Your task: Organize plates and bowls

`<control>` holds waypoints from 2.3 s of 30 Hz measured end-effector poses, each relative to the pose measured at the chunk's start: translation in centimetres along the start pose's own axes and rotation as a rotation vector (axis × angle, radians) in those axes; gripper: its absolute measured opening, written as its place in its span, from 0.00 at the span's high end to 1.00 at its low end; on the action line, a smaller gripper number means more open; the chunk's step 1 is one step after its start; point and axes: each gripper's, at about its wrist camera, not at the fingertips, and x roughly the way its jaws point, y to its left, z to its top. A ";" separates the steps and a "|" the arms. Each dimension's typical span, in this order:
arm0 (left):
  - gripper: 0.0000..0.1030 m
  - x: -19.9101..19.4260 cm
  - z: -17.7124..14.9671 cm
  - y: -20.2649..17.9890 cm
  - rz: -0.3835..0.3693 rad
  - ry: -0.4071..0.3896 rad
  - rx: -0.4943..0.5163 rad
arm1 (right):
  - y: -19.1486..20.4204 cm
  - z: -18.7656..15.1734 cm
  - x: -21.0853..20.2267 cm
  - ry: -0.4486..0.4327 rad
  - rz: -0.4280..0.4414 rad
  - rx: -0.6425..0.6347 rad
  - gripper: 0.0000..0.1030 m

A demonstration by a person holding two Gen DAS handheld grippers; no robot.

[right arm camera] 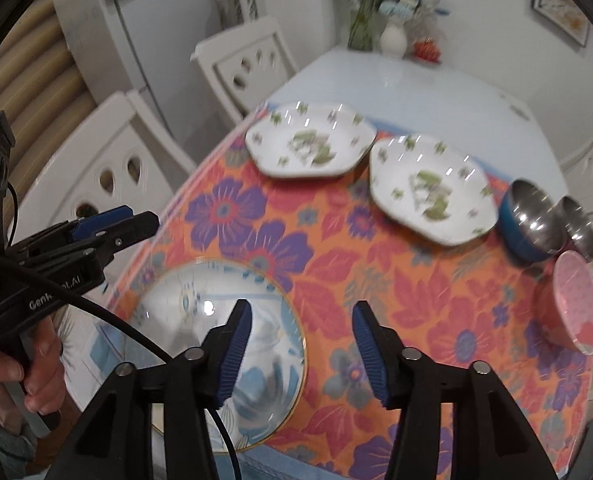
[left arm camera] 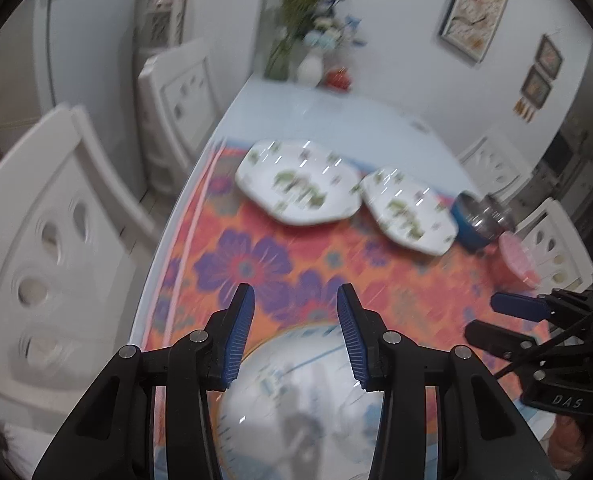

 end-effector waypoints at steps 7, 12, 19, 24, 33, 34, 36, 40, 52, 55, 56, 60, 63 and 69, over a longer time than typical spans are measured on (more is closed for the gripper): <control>0.53 -2.1 2.4 -2.1 -0.060 -0.089 0.016 | -1.5 1.7 -3.4 -0.084 -0.040 0.084 0.43; 0.53 -3.1 3.0 -3.0 -0.082 -0.118 0.044 | -2.6 2.1 -4.8 -0.131 -0.071 0.136 0.29; 0.41 -2.9 3.1 -3.5 -0.110 -0.113 0.044 | -2.5 2.4 -4.8 -0.121 -0.111 0.144 0.29; 0.41 -2.4 3.4 -3.6 -0.112 -0.110 0.053 | -2.0 2.8 -4.3 -0.114 -0.102 0.128 0.29; 0.41 -0.6 4.6 -2.6 -0.092 -0.100 0.068 | -1.6 4.4 -2.3 -0.093 -0.084 0.121 0.29; 0.41 -0.3 4.8 -2.3 -0.088 -0.099 0.069 | -1.6 4.6 -2.0 -0.091 -0.084 0.122 0.29; 0.41 0.7 5.3 -1.7 -0.083 -0.088 0.072 | -1.7 5.2 -1.1 -0.085 -0.082 0.127 0.29; 0.28 4.1 7.1 0.1 -0.068 -0.036 0.070 | -2.2 6.4 1.6 -0.055 -0.063 0.162 0.29; 0.30 18.2 12.4 6.0 -0.069 0.127 0.027 | -6.6 9.2 15.2 0.152 0.068 0.466 0.32; 0.30 21.0 12.9 7.0 -0.088 0.159 0.012 | -6.9 9.4 17.3 0.182 0.076 0.499 0.34; 0.31 22.0 13.1 7.1 -0.092 0.169 0.020 | -6.8 9.5 17.9 0.188 0.078 0.499 0.34; 0.35 24.8 13.7 7.5 -0.113 0.195 0.039 | -6.1 10.3 20.0 0.195 0.091 0.482 0.34; 0.43 26.6 14.1 8.0 -0.138 0.217 0.026 | -5.8 11.1 21.1 0.194 0.107 0.477 0.35; 0.51 28.7 15.2 8.8 -0.229 0.226 0.009 | -5.7 12.7 22.5 0.159 0.097 0.451 0.51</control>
